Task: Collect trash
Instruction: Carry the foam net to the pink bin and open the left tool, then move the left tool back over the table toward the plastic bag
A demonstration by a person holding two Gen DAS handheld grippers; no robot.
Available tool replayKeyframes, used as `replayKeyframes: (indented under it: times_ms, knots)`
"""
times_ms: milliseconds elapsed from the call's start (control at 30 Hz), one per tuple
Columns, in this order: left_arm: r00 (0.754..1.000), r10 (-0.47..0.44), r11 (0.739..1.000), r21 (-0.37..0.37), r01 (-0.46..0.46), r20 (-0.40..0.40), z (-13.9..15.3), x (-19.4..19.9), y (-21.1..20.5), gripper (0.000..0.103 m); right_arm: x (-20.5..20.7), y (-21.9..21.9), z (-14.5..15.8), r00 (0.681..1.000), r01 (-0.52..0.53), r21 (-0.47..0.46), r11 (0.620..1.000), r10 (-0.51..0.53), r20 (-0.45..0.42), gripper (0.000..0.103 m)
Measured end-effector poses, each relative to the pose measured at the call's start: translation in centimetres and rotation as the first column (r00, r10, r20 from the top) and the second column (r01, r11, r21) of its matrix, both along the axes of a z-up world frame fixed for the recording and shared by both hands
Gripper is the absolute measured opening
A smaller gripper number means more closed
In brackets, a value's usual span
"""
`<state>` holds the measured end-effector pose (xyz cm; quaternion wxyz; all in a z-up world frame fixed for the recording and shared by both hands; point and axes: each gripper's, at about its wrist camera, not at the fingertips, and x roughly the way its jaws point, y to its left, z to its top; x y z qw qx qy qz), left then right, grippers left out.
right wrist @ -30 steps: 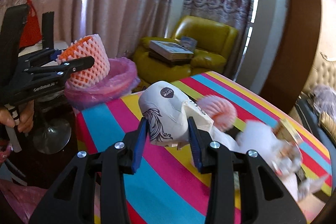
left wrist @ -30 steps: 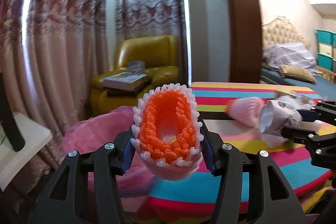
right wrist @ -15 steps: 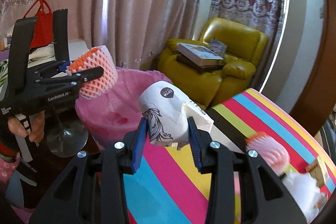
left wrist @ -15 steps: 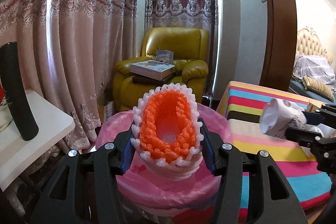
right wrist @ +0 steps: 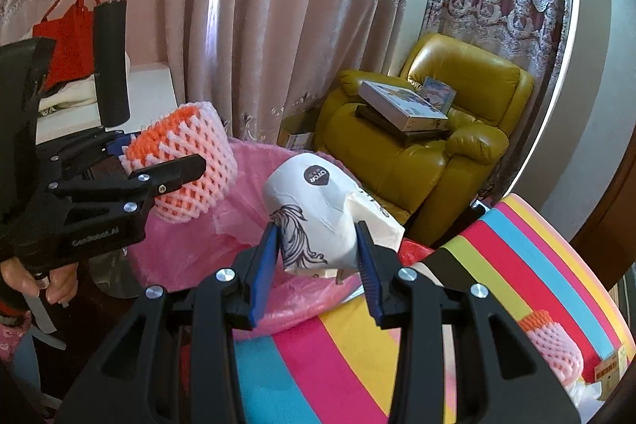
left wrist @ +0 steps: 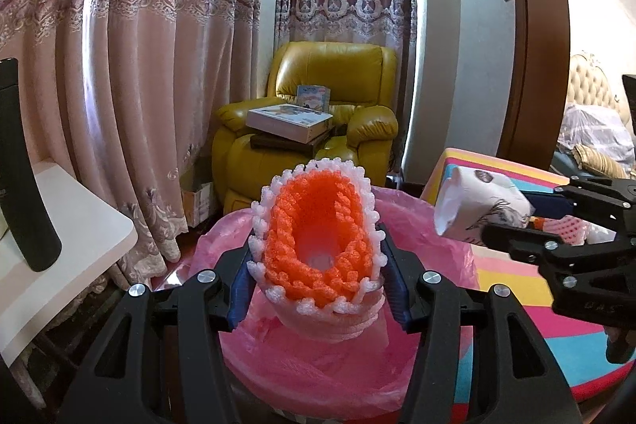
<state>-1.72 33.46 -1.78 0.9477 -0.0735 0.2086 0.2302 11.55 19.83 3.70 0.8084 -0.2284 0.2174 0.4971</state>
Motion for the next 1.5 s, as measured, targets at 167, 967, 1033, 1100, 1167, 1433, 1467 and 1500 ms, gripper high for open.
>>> replayKeyframes:
  times_ms: [167,967,1033,1100,1167,1433,1467,1500]
  knots:
    - [1.0,0.003,1.0,-0.009,-0.003,-0.003,-0.3,0.0,0.5,0.056,0.0,0.8,-0.8,1.0,-0.018,-0.006,1.0,0.018,-0.005,0.051]
    - [0.999,0.019,1.0,0.005,-0.019,0.035,-0.5,0.0,-2.6,0.089,0.1,-12.2,0.4,0.993,0.115,0.119,0.986,-0.117,0.009,0.073]
    - [1.0,0.004,1.0,0.005,-0.004,0.031,-0.6,0.5,-3.6,0.089,0.1,-14.0,0.4,0.99,0.14,0.124,0.982,-0.142,0.011,0.073]
    - [1.0,-0.022,1.0,0.011,0.022,0.022,-0.7,1.4,-5.1,0.089,0.2,-15.5,0.2,0.987,0.159,0.12,0.98,-0.16,0.0,0.073]
    - [0.998,-0.062,0.998,0.017,0.062,0.013,-0.8,2.3,-6.9,0.089,0.2,-17.4,-0.1,0.981,0.193,0.113,0.975,-0.195,0.01,0.073]
    - [0.962,-0.269,0.963,-0.001,0.269,-0.039,-1.8,6.1,-15.3,0.089,1.6,-26.6,-1.3,0.922,0.386,0.112,0.916,-0.386,-0.027,0.077]
    - [0.957,-0.287,0.958,-0.001,0.287,-0.046,-2.0,6.5,-16.0,0.089,1.9,-28.0,-1.4,0.91,0.414,0.116,0.903,-0.413,-0.035,0.077]
    - [0.949,-0.31,0.95,-0.001,0.311,-0.056,-2.3,7.0,-17.1,0.089,2.0,-29.4,-1.4,0.899,0.437,0.121,0.891,-0.436,-0.041,0.077]
